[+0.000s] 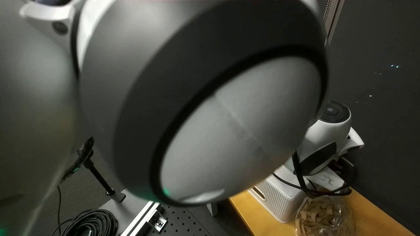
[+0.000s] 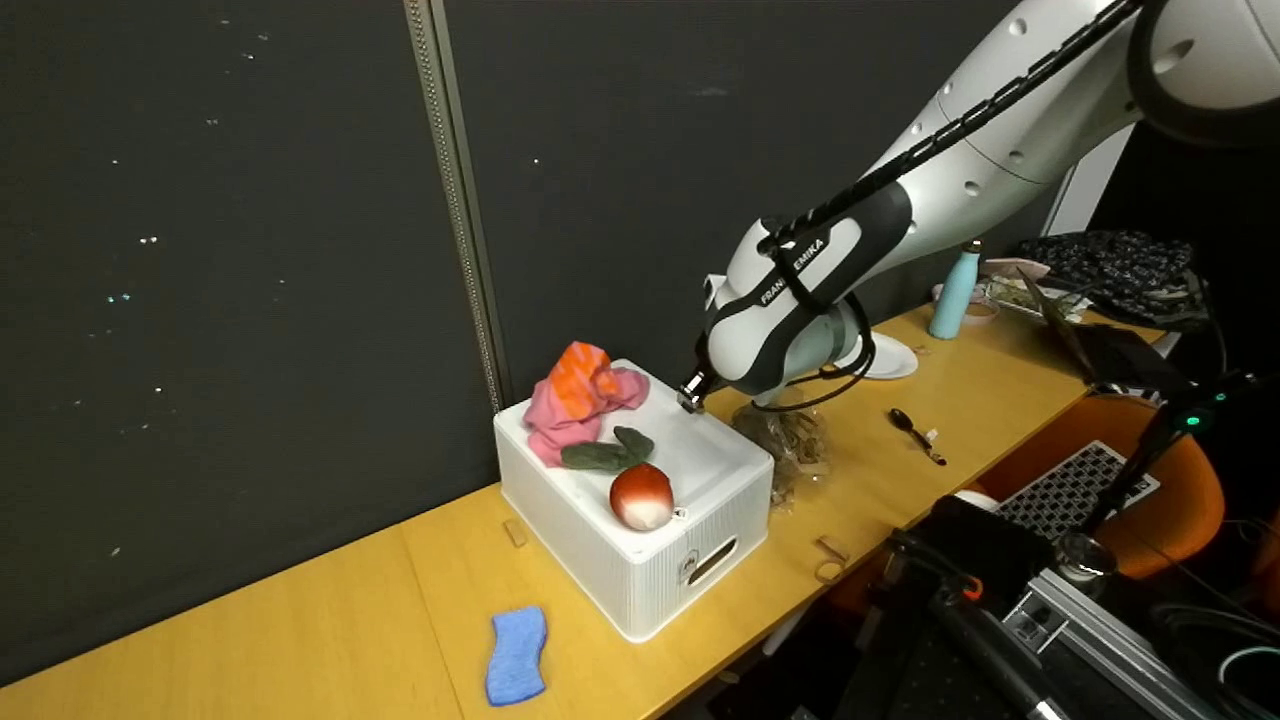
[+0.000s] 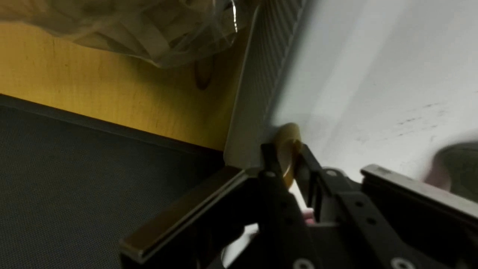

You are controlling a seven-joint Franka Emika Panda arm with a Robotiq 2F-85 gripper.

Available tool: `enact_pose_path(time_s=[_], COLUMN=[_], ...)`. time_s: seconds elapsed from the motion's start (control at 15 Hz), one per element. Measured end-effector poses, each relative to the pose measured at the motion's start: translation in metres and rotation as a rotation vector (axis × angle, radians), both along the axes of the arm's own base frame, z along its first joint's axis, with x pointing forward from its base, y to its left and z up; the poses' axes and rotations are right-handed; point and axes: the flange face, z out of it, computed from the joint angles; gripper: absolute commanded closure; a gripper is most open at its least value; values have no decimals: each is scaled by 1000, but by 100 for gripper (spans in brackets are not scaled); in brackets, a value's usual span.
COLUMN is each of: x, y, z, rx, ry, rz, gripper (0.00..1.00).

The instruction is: Put some rubber bands in the plastic bag

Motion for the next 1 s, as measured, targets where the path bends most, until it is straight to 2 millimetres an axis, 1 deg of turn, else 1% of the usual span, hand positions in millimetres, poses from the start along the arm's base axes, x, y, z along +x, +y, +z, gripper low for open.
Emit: enact_pose_path(time_s=[0.13,0.27,0.47,0.67,0.87,1.0], x=[-4,-13,-35,-68,-112,-144], y=[-1,0,-2,-11,-25,-36], z=[1,4,20,50,80,91], rx=[-1,-2,-10,-28,-47,-57], ry=[-2,5,22,35,56,88], rz=[-2,-5,-14,-49,-98,-130], gripper=[99,99,99,99,99,99])
